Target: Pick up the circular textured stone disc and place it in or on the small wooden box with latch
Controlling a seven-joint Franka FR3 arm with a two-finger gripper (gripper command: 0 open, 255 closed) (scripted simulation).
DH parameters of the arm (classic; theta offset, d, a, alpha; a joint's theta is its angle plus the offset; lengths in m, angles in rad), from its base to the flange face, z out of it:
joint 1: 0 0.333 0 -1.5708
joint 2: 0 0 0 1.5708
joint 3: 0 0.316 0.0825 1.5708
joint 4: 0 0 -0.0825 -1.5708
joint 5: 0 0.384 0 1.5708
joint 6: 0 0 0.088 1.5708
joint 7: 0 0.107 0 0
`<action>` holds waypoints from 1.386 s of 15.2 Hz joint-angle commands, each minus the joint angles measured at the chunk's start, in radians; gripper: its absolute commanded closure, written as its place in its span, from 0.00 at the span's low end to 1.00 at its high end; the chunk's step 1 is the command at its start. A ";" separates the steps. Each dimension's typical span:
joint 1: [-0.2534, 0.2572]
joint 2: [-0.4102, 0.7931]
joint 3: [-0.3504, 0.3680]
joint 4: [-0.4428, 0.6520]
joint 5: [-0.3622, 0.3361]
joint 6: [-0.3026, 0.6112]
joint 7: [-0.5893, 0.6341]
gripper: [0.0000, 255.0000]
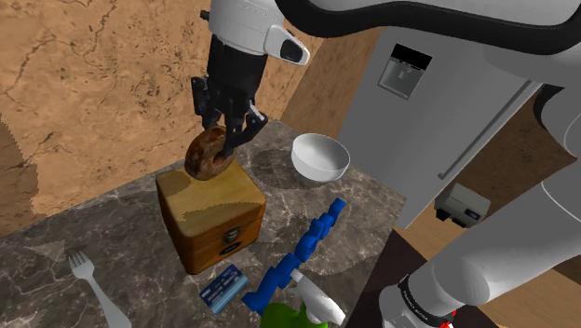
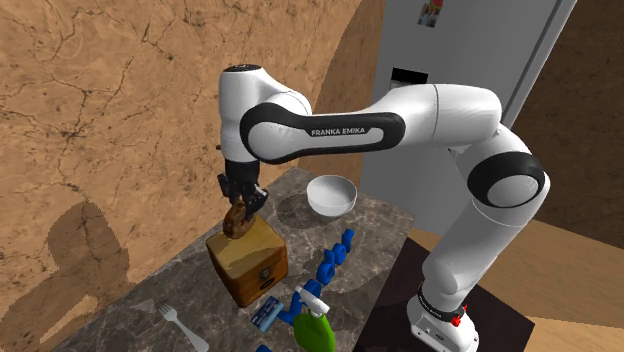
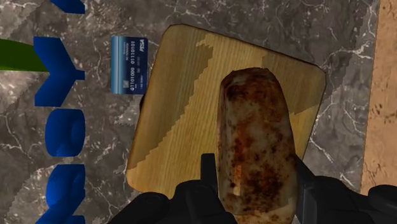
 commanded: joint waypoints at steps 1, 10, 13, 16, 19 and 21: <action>0.000 -0.006 -0.001 -0.033 0.005 0.029 -0.006 1.00; 0.001 -0.015 -0.002 -0.105 0.015 0.094 -0.017 1.00; 0.001 -0.015 -0.002 -0.105 0.015 0.094 -0.017 1.00; 0.001 -0.015 -0.002 -0.105 0.015 0.094 -0.017 0.00; 0.001 -0.015 -0.002 -0.105 0.015 0.094 -0.017 0.00; -0.004 -0.022 -0.009 -0.044 0.018 0.027 -0.019 0.00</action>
